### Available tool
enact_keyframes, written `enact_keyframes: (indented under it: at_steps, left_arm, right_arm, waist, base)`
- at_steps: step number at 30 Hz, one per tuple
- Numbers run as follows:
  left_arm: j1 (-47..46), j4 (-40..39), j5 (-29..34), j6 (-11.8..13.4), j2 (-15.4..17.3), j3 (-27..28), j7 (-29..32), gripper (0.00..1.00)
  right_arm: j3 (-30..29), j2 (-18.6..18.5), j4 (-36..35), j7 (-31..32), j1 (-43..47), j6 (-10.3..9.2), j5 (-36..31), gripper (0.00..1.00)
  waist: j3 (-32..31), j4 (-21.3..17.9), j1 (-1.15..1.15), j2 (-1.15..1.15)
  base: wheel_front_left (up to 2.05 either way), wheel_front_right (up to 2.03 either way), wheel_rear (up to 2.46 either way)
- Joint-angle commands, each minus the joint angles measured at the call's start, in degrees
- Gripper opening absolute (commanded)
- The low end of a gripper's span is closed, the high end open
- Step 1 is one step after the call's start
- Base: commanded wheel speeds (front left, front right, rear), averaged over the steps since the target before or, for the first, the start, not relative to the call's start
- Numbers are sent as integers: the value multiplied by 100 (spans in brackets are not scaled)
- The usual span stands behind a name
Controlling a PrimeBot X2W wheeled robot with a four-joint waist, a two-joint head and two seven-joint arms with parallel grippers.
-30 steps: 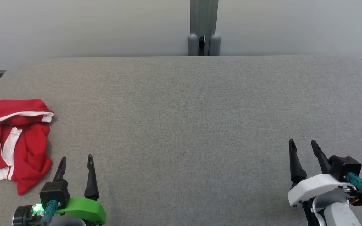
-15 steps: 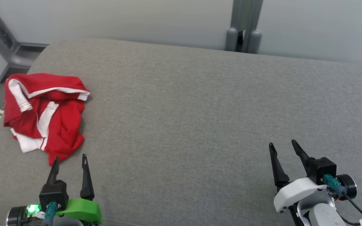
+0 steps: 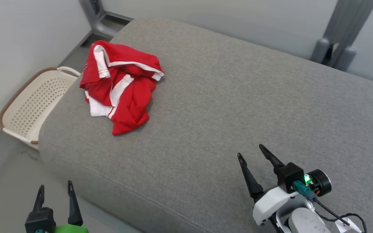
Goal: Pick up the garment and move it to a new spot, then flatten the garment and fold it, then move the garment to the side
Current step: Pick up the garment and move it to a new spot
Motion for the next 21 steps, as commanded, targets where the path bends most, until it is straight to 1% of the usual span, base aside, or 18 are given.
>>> enact_keyframes:
  at_steps: [1,5,9,10,13,15,18,21]
  left_arm:
    - [67,-30,-75,-39,-73,58,-4,100]
    - [-14,27,-193,-312,-159,178,-4,100]
    - [-417,241,-287,-664,-195,308,-4,100]
    - [-527,324,-293,-760,-171,359,-4,100]
    - [-979,520,-275,-979,-52,448,-4,100]
    - [-1350,613,-302,-1066,41,521,-4,100]
    - [-1925,775,-320,-1163,182,563,-5,100]
    - [-2580,1079,-298,-1224,456,566,-4,100]
  right_arm:
    - [61,-34,39,-17,-96,-2,14,100]
    - [123,-38,94,-17,-202,-2,-27,100]
    - [42,-104,111,-17,-191,-2,-109,100]
    - [70,-112,105,-17,-201,-2,-114,100]
    - [155,-219,20,-17,-293,-2,-128,100]
    - [182,-342,-43,-17,-382,-3,-141,100]
    - [204,-469,-224,-16,-530,-3,-114,100]
    - [245,-567,-451,-16,-648,-4,-83,100]
  waist:
    - [192,385,0,0]
    - [326,395,0,0]
    - [493,384,0,0]
    - [546,322,0,0]
    - [773,101,0,0]
    - [969,-68,0,0]
    - [1260,-308,0,0]
    - [1554,-583,0,0]
  base:
    - [0,0,0]
    - [0,0,0]
    - [0,0,0]
    - [0,0,0]
    - [0,0,0]
    - [0,0,0]
    - [0,0,0]
    - [0,0,0]
